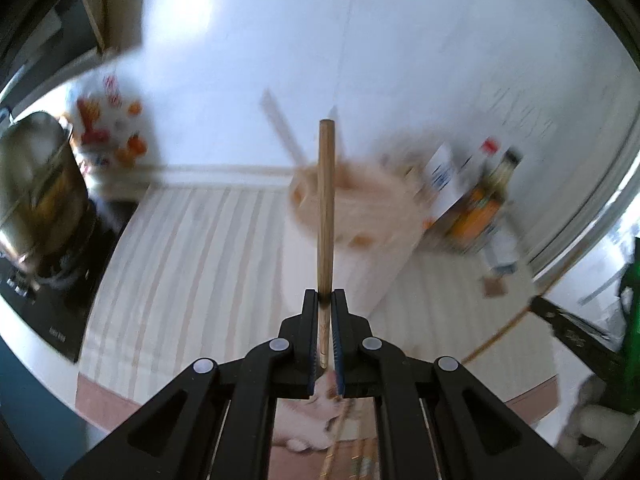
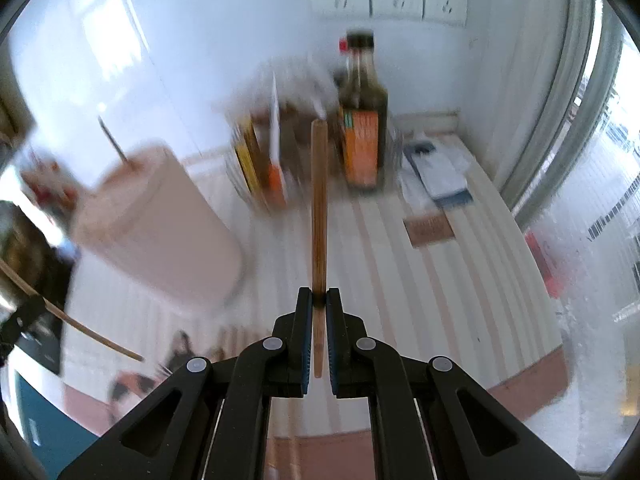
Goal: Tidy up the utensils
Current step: 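Lift both chopsticks and carry them over the pink holder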
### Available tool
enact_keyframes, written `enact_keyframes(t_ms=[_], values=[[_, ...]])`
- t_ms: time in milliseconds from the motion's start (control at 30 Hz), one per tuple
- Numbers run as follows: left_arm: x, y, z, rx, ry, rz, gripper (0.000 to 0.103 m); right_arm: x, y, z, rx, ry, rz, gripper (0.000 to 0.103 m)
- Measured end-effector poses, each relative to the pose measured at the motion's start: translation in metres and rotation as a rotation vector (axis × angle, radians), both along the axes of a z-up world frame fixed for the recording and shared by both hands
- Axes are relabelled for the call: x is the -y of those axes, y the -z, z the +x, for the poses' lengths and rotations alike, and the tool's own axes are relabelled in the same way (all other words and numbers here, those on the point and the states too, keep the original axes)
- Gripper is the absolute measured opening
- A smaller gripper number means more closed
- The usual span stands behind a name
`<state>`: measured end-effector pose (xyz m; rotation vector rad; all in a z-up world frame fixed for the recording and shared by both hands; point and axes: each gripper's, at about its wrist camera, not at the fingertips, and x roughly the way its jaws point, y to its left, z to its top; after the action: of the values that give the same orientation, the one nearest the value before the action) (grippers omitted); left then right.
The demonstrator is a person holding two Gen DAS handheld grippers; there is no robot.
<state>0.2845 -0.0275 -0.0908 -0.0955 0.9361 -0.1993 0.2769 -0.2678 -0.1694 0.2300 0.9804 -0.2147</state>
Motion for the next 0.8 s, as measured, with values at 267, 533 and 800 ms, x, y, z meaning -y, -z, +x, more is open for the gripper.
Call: enact_keyframes(t_ms=[267, 533, 800], values=[[0.009, -0.079, 0.010, 0.154, -0.001, -0.118, 0.004, 0.016, -0.073, 0.023, 0.160, 0.011, 0.124, 0.007], [-0.006, -0.101, 0.064, 0.233, -0.175, -0.129, 0.004, 0.010, -0.121, 0.059, 0.270, 0.012, 0.226, 0.007], [-0.027, -0.081, 0.111, 0.196, -0.302, -0.110, 0.004, -0.017, -0.132, 0.108, 0.299, -0.011, 0.309, 0.007]])
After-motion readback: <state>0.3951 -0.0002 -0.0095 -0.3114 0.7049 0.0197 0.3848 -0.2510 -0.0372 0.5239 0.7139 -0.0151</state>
